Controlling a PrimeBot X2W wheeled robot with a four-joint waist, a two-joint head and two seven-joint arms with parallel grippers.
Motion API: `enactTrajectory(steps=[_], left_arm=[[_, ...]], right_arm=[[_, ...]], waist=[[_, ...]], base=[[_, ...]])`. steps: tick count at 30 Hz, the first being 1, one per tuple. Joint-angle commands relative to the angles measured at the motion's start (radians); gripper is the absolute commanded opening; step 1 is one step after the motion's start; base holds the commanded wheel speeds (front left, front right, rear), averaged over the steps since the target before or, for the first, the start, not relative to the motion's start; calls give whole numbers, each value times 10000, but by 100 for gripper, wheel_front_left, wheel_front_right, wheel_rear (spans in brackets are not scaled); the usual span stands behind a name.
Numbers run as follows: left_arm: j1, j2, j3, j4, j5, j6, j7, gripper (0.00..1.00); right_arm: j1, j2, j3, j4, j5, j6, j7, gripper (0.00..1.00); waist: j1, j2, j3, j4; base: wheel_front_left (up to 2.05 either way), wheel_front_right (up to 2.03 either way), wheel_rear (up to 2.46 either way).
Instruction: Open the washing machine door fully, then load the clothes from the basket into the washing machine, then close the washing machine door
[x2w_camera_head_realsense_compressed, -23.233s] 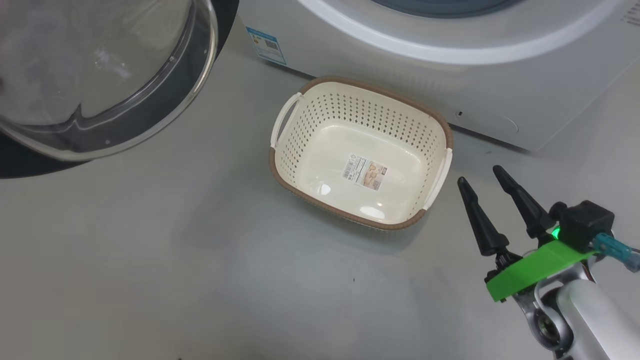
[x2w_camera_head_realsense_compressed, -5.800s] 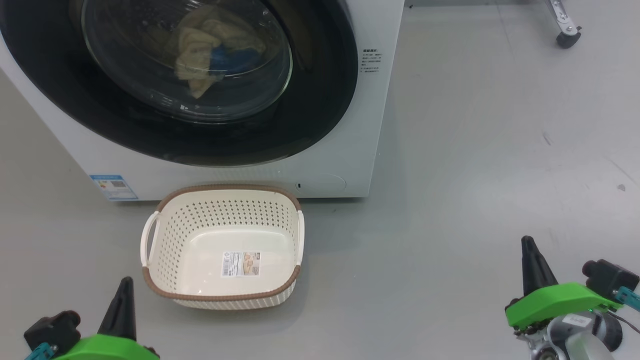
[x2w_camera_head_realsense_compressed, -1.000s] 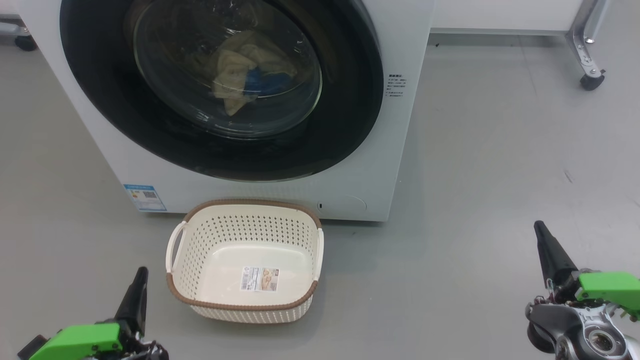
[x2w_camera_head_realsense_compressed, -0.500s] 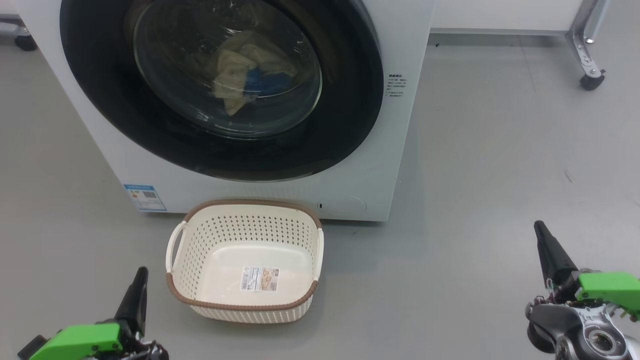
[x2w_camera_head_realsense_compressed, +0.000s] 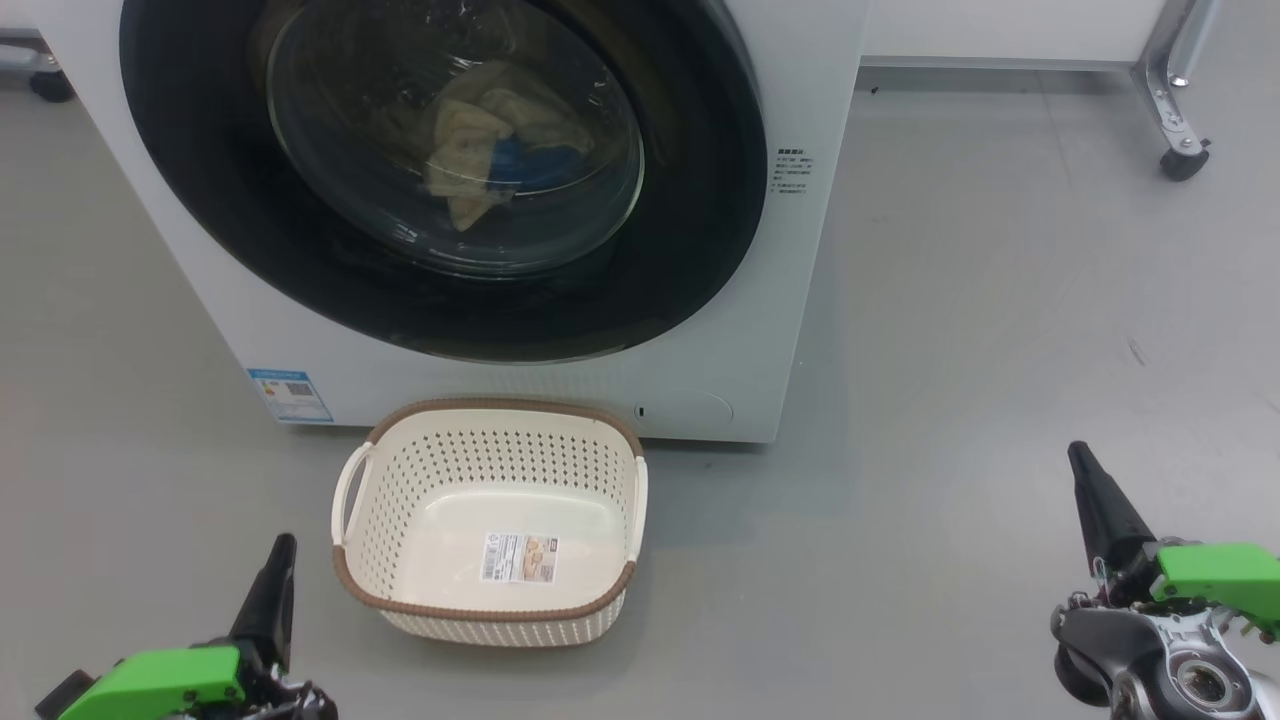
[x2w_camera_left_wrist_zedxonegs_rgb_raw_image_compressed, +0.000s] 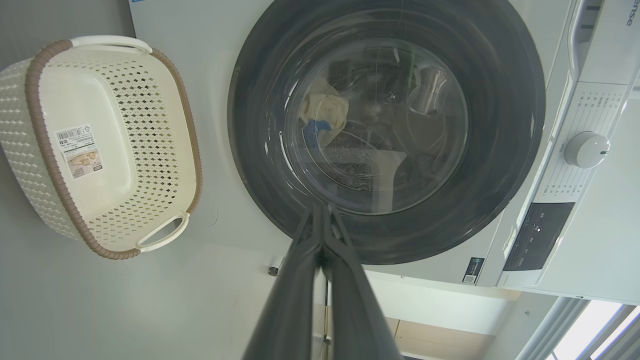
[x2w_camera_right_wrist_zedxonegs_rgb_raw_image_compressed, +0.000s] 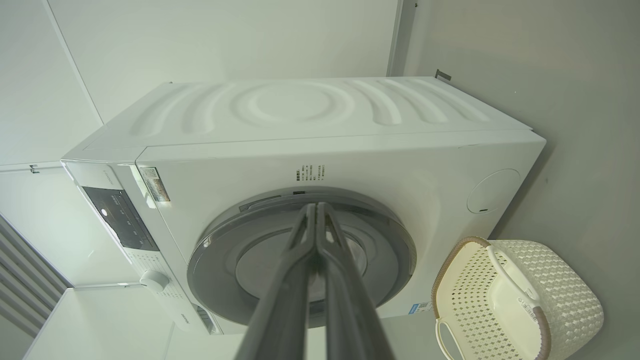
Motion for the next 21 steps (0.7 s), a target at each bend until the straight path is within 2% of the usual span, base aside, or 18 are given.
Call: enactTrajectory(steps=[1, 21], left_arm=[[-419, 85, 358, -366, -50, -6, 54, 0], [-419, 85, 357, -366, -51, -6, 54, 0]], right_arm=[[-332, -164, 155, -382, 77, -25, 58, 0], [-332, -164, 155, -382, 78, -25, 57, 0]], waist=[[0, 0, 0, 0], [0, 0, 0, 0]], base=[[0, 0, 0], [0, 0, 0]])
